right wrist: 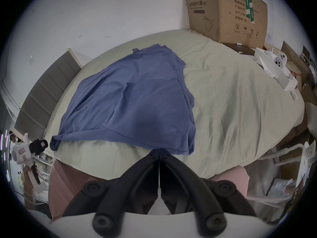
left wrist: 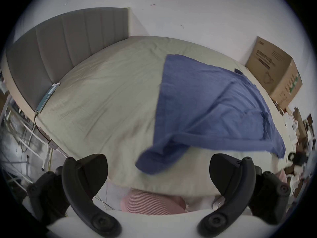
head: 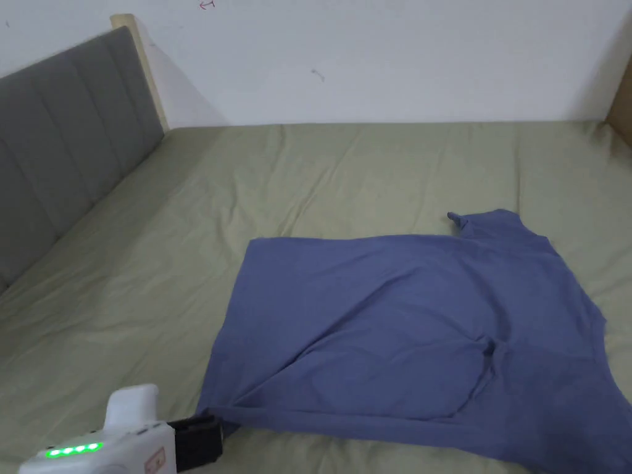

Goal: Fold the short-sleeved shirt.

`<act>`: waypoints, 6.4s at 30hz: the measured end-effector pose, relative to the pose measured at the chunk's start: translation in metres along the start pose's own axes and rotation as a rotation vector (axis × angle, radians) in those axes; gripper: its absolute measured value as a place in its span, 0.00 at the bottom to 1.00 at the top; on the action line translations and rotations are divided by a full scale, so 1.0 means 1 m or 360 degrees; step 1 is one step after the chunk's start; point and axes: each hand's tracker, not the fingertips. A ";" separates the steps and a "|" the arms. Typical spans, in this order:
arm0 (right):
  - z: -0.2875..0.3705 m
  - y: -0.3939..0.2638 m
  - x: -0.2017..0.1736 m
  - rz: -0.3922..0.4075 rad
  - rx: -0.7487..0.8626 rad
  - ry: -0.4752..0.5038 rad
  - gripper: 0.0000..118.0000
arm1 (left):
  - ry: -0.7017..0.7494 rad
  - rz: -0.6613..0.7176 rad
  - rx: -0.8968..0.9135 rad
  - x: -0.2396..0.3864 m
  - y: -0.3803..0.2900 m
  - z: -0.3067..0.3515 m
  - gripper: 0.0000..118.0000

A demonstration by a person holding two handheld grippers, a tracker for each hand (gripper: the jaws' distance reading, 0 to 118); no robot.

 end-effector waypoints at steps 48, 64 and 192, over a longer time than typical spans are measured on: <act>-0.112 0.191 0.008 0.0019 0.0014 -0.0052 0.05 | 0.0072 -0.0257 -0.0072 0.049 0.146 -0.078 0.05; -0.067 0.112 0.014 -0.0017 0.0042 0.0074 0.03 | -0.0149 0.0003 -0.0068 0.000 0.087 -0.048 0.00; -0.090 0.270 0.022 0.0063 0.0111 0.0059 0.00 | -0.0104 -0.0328 0.0000 0.073 0.251 -0.092 0.01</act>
